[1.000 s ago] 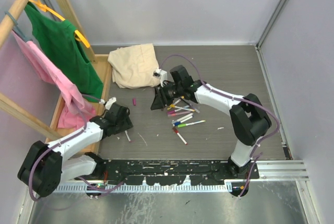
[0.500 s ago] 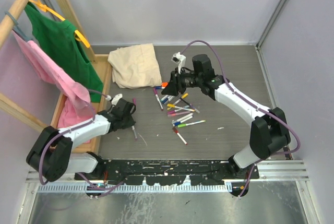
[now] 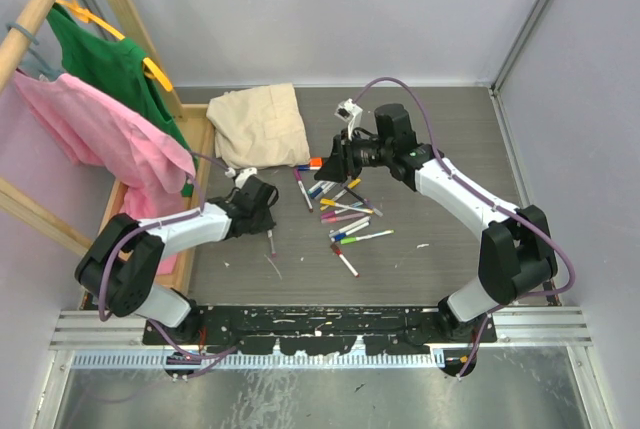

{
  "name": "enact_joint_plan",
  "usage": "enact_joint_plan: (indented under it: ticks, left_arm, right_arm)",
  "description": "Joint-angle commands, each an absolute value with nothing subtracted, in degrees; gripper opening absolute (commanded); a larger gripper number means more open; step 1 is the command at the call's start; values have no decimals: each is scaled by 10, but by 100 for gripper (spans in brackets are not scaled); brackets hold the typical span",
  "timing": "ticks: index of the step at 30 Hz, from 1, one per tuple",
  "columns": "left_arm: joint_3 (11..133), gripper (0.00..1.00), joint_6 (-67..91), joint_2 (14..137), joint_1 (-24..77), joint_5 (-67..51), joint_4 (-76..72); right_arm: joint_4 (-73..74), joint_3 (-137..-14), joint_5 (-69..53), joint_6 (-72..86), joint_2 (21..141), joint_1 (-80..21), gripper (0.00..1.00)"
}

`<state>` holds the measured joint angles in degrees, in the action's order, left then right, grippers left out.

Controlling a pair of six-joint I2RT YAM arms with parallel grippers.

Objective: Open the pen caps
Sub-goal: Adjust the pen at the center of the board.

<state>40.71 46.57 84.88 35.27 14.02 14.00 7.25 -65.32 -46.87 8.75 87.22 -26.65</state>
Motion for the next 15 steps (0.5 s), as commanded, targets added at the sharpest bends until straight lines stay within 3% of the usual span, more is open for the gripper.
enact_joint_plan:
  ticks: [1,10,12,15]
  left_arm:
    - [390,19,437,851,358,165,216]
    - [360,23,447,789,374,186,246]
    - [361,33,444,792,374,183,238]
    - [371,35,437,811,374,167,229]
  right_arm:
    - [42,-658,-484,91,860,-262,37]
    - [39,-657,-488,95,864,-261,38]
    - [38,-657,-489,96,864,-262,38]
    - [37,-655,-490,97,863,-261,37]
